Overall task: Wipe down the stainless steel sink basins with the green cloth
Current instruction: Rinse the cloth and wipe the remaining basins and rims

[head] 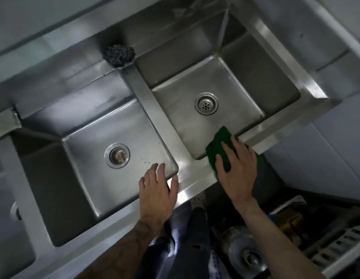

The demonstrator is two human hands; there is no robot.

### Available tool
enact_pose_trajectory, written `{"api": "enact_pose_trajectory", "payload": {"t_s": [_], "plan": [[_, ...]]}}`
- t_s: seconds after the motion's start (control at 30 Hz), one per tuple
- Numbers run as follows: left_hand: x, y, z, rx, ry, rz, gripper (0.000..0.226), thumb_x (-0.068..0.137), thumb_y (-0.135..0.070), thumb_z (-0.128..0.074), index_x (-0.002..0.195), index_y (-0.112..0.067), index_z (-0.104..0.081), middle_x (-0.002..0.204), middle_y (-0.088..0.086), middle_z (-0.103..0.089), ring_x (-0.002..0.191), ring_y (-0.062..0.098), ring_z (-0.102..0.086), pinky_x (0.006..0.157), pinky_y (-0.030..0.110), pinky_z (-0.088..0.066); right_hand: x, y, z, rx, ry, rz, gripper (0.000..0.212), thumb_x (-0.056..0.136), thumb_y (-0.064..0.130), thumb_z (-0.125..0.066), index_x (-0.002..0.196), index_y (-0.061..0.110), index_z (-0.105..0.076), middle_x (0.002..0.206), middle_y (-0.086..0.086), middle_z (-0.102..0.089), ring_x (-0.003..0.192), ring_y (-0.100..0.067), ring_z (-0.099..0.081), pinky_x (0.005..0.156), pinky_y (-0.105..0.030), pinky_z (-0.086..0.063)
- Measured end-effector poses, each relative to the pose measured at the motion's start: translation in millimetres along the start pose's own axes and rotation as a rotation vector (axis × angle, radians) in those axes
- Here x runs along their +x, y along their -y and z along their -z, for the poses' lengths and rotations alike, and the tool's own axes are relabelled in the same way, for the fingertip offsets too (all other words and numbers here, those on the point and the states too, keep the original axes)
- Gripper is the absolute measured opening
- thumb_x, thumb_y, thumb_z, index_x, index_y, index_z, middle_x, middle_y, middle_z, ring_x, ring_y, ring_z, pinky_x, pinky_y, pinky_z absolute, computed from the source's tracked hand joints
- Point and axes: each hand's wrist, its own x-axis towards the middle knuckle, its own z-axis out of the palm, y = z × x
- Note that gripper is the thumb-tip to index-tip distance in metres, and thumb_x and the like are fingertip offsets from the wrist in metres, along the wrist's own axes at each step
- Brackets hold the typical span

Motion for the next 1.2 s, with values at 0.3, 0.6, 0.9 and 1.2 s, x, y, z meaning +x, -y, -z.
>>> {"api": "enact_pose_trajectory", "payload": {"t_s": [0.3, 0.6, 0.9, 1.2], "plan": [[-11.0, 34.7, 0.3, -0.032, -0.008, -0.084, 0.054, 0.107, -0.047, -0.036, 0.137, -0.009, -0.059, 0.135, 0.013, -0.062, 0.120, 0.036, -0.060, 0.098, 0.050, -0.051, -28.3, 32.0, -0.8, -0.031, 0.066, 0.079, 0.042, 0.105, 0.039, -0.057, 0.138, 0.014, -0.067, 0.150, -0.008, -0.058, 0.137, -0.025, -0.055, 0.126, -0.036, -0.023], [-15.6, 40.7, 0.5, 0.040, -0.016, -0.146, 0.047, 0.107, -0.046, -0.033, 0.132, -0.016, -0.060, 0.130, 0.007, -0.066, 0.115, 0.027, -0.063, 0.094, 0.047, -0.051, -66.2, 87.6, -18.3, -0.053, 0.171, 0.172, 0.046, 0.105, 0.045, -0.054, 0.143, 0.022, -0.062, 0.159, -0.008, -0.050, 0.146, -0.028, -0.047, 0.122, -0.049, -0.033], [-12.1, 43.3, -2.8, 0.046, 0.021, -0.119, 0.047, 0.106, -0.044, -0.037, 0.136, -0.016, -0.058, 0.137, 0.006, -0.063, 0.120, 0.029, -0.061, 0.099, 0.049, -0.047, 58.3, 125.9, -66.4, 0.087, 0.351, 0.346, 0.051, 0.109, 0.048, -0.048, 0.154, 0.024, -0.050, 0.170, -0.008, -0.030, 0.157, -0.032, -0.026, 0.127, -0.048, -0.026], [-10.5, 41.9, 2.4, 0.016, 0.081, -0.111, 0.046, 0.107, -0.045, -0.036, 0.137, -0.015, -0.056, 0.137, 0.006, -0.061, 0.122, 0.027, -0.059, 0.103, 0.048, -0.049, 83.2, 135.5, -76.0, 0.120, 0.344, 0.353, 0.051, 0.110, 0.046, -0.046, 0.153, 0.020, -0.050, 0.169, -0.009, -0.032, 0.154, -0.030, -0.035, 0.122, -0.049, -0.038]]}}
